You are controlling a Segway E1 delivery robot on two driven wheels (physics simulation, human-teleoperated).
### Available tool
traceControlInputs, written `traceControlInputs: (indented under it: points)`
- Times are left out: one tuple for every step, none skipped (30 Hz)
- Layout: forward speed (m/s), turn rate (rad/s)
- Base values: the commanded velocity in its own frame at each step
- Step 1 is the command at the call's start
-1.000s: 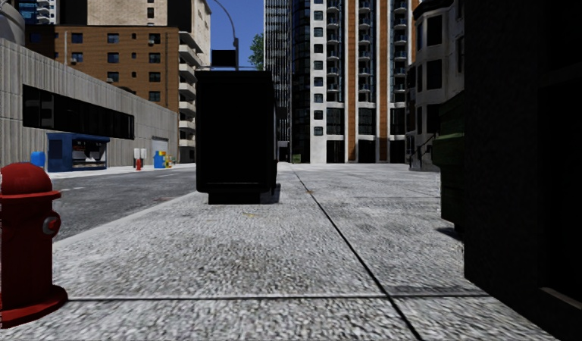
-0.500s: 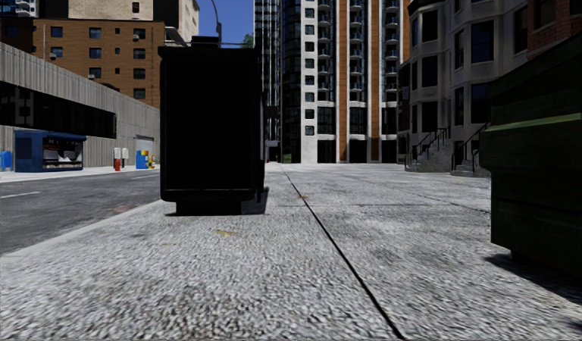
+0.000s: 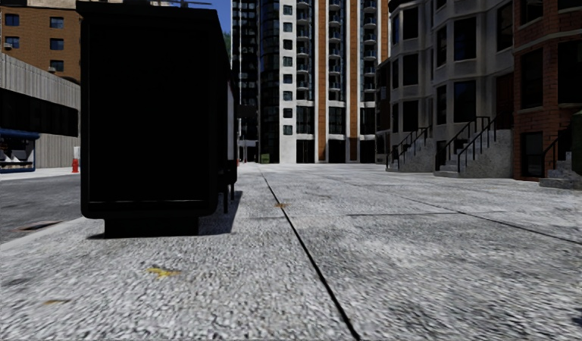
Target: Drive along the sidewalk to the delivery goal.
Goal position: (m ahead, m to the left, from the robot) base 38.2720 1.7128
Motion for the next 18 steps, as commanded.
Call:
traceControlInputs:
  points:
    - [2.0,-0.29]
    - [2.0,-0.29]
    - [2.0,-0.29]
    - [2.0,-0.29]
    - [2.0,-0.28]
    - [2.0,-0.28]
    - [2.0,-0.12]
    - [2.0,0.0]
    - [2.0,0.0]
    - [2.0,0.0]
    - [2.0,0.0]
    - [2.0,0.0]
    - [2.0,0.0]
    - [2.0,0.0]
    - [2.0,0.0]
    - [2.0,0.0]
    - [2.0,0.0]
    - [2.0,0.0]
